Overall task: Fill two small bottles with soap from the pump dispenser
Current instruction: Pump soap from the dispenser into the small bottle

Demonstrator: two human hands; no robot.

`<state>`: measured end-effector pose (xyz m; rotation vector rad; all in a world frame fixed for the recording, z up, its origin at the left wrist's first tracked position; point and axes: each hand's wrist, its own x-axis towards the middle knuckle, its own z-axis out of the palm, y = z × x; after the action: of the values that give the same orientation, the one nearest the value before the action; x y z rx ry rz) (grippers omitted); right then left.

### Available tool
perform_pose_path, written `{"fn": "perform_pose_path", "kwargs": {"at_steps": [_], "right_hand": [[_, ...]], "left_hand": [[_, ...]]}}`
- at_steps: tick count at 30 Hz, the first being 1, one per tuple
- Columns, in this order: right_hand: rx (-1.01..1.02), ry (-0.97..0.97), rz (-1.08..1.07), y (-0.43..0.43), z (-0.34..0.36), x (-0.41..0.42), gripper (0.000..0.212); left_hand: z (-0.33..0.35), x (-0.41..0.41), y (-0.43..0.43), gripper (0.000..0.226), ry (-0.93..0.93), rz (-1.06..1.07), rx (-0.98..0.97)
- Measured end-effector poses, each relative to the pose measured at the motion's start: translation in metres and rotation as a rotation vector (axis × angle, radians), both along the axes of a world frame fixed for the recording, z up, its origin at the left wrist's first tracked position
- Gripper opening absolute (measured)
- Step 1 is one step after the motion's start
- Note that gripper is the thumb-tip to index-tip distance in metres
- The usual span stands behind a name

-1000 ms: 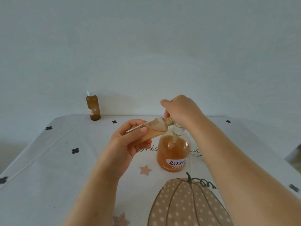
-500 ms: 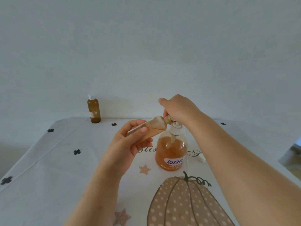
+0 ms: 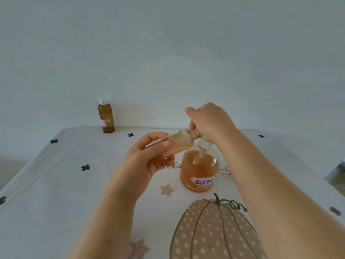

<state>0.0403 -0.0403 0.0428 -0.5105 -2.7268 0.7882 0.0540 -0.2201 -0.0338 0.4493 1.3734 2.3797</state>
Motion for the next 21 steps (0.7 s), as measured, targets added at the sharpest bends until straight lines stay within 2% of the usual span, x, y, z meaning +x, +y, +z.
{"fn": "perform_pose_path", "kwargs": {"at_steps": [13,21], "right_hand": [[-0.039,0.013,0.004,-0.002,0.003,0.009,0.045],[0.128,-0.038,0.01,-0.006,0.019,0.007,0.049]], "left_hand": [[0.001,0.004,0.0,0.022,-0.021,-0.015,0.008],[0.004,0.007,-0.003,0.025,-0.002,-0.045,0.031]]}}
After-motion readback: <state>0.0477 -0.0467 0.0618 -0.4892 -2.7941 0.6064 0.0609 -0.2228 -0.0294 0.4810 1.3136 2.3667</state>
